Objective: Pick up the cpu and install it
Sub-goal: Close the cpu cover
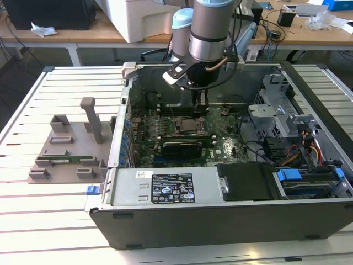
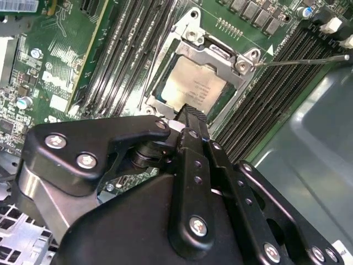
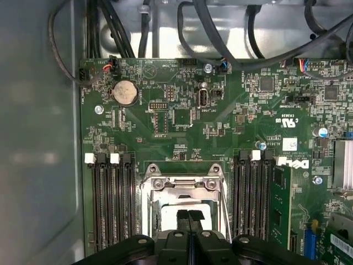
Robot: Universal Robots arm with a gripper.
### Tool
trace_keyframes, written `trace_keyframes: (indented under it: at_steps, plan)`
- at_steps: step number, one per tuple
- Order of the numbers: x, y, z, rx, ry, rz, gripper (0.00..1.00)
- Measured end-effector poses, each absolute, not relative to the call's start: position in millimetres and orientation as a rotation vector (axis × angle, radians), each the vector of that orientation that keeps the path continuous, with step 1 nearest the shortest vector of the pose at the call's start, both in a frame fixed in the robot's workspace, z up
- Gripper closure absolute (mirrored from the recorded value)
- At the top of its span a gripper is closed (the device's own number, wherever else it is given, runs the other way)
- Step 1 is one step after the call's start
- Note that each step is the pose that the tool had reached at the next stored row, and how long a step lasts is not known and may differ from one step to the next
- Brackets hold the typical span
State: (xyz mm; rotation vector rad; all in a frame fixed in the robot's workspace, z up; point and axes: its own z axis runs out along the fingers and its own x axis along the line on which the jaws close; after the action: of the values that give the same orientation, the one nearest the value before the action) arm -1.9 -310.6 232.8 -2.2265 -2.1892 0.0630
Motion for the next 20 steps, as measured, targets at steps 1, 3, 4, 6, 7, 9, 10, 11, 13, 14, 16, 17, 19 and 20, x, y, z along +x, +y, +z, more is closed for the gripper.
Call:
trace_keyframes:
  at_steps: [1, 3, 4, 6, 7, 9, 10, 11, 13, 14, 16, 17, 19, 20]
  plan:
    - [-6, -311, 227, -2.226, -2.189, 0.063, 0.89]
    - [-28, -311, 218, -2.227, -2.189, 0.063, 0.89]
    - [-36, -311, 215, -2.227, -2.189, 0.063, 0.89]
    - [-45, -311, 212, -2.227, -2.189, 0.063, 0.89]
    - [-48, -311, 211, -2.227, -2.189, 0.063, 0.89]
    - [-52, -311, 209, -2.227, -2.189, 0.063, 0.89]
    - [-53, -311, 207, -2.227, -2.189, 0.064, 0.89]
    - [-53, -311, 207, -2.227, -2.189, 0.064, 0.89]
    - [-53, -311, 206, -2.226, -2.189, 0.064, 0.89]
    - [-52, -311, 206, -2.226, -2.189, 0.063, 0.89]
    - [-45, -311, 206, -2.226, -2.189, 0.063, 0.89]
    - [-38, -311, 206, -2.226, -2.19, 0.063, 0.89]
    - [-29, -311, 206, -2.226, -2.19, 0.062, 0.89]
    - [-26, -311, 206, -2.225, -2.19, 0.063, 0.89]
